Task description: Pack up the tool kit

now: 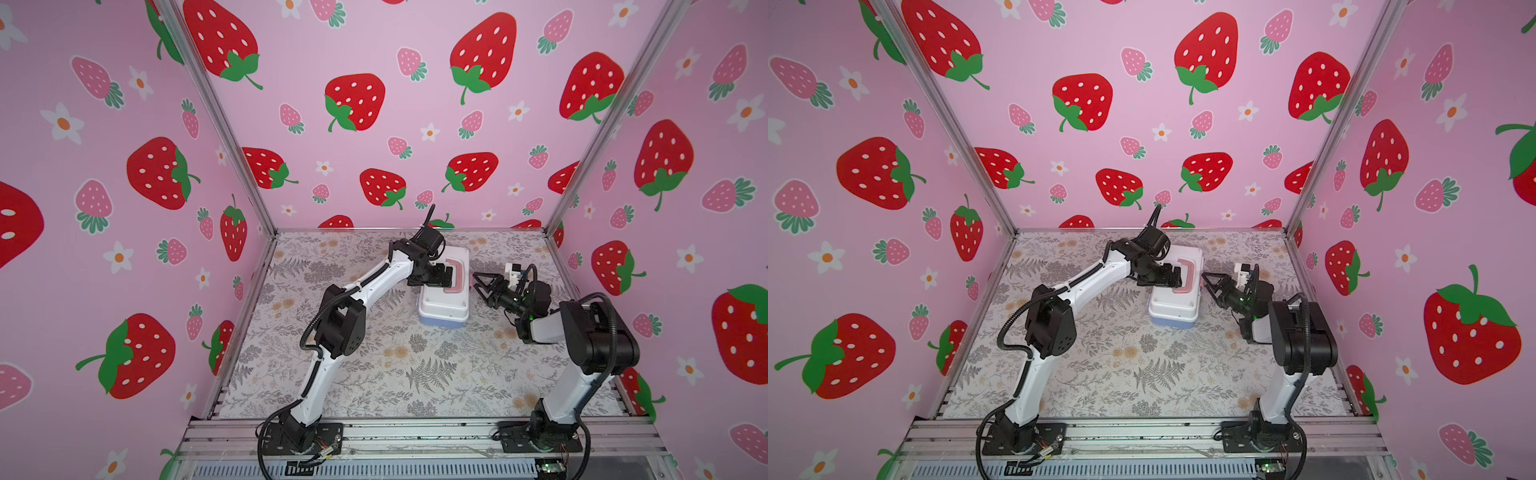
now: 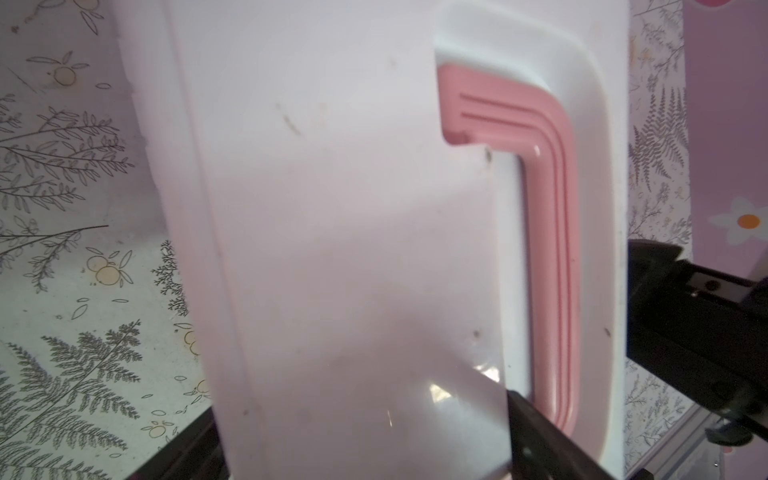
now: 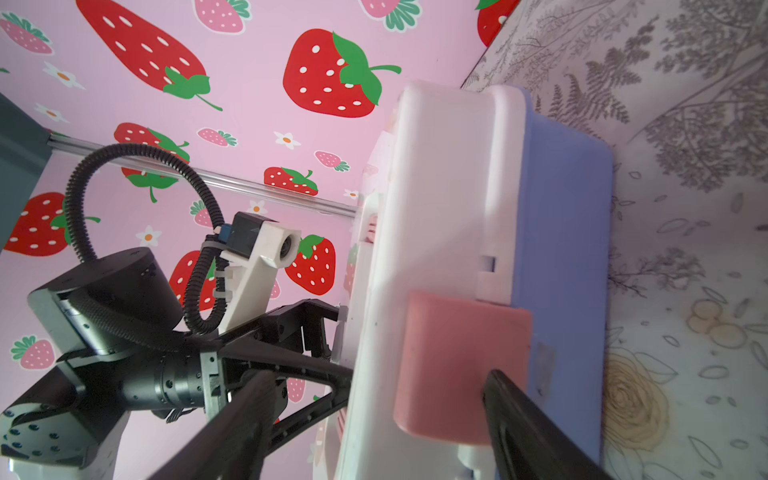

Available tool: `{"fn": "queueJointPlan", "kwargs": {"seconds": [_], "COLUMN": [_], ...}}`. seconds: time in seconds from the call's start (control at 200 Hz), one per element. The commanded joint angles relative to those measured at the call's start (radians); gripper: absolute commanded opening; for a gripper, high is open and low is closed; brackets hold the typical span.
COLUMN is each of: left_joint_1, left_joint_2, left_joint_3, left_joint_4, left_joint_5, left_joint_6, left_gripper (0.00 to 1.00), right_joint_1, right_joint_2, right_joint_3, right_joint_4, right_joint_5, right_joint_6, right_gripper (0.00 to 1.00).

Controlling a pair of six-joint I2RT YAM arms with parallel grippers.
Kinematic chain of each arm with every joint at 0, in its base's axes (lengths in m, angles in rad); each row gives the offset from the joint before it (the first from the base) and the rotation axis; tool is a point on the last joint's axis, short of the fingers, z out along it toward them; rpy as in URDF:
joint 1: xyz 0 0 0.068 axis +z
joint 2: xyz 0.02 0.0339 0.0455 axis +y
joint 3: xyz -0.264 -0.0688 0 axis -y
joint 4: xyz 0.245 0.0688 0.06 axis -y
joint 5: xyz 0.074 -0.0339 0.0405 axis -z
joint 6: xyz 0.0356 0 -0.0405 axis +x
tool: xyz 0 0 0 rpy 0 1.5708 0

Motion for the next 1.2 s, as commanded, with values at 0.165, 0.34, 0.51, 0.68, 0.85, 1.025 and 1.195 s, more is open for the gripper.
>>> {"fn": "queueJointPlan", "kwargs": {"seconds": [0.165, 0.34, 0.51, 0.68, 0.85, 1.025, 1.195], "left_joint_1": [-0.019, -0.021, -0.021, -0.02, -0.02, -0.021, -0.02], "left_joint_2": [0.078, 0.078, 0.082, 0.084, 0.088, 0.088, 0.089], "left_joint_3": [-0.058, -0.061, -0.058, -0.056, -0.058, -0.063, -0.068], "left_joint_4": [-0.092, -0.091, -0.092, -0.094, -0.091, -0.087, -0.085], "left_joint_5": [0.06, 0.059, 0.058, 0.06, 0.062, 0.068, 0.07], "left_joint_6": [-0.006, -0.004, -0.006, -0.004, -0.004, -0.006, -0.006], "left_gripper": [0.97, 0.97, 0.97, 0.97, 0.97, 0.97, 0.97], "right_joint_1": [-0.002, -0.004, -0.004, -0.002, -0.002, -0.002, -0.003], "right_joint_2": [0.07, 0.112, 0.131, 0.136, 0.139, 0.157, 0.161], "right_joint_3": [0.002, 0.004, 0.013, 0.028, 0.046, 0.057, 0.052], "right_joint_4": [0.086, 0.115, 0.105, 0.067, 0.02, 0.009, 0.036], "right_joint_5": [-0.022, -0.027, -0.03, -0.033, -0.039, -0.044, -0.044], "right_joint_6": [0.029, 0.041, 0.032, 0.002, -0.028, -0.035, -0.022], "right_gripper": [0.65, 0.53, 0.45, 0.5, 0.57, 0.58, 0.57]}}
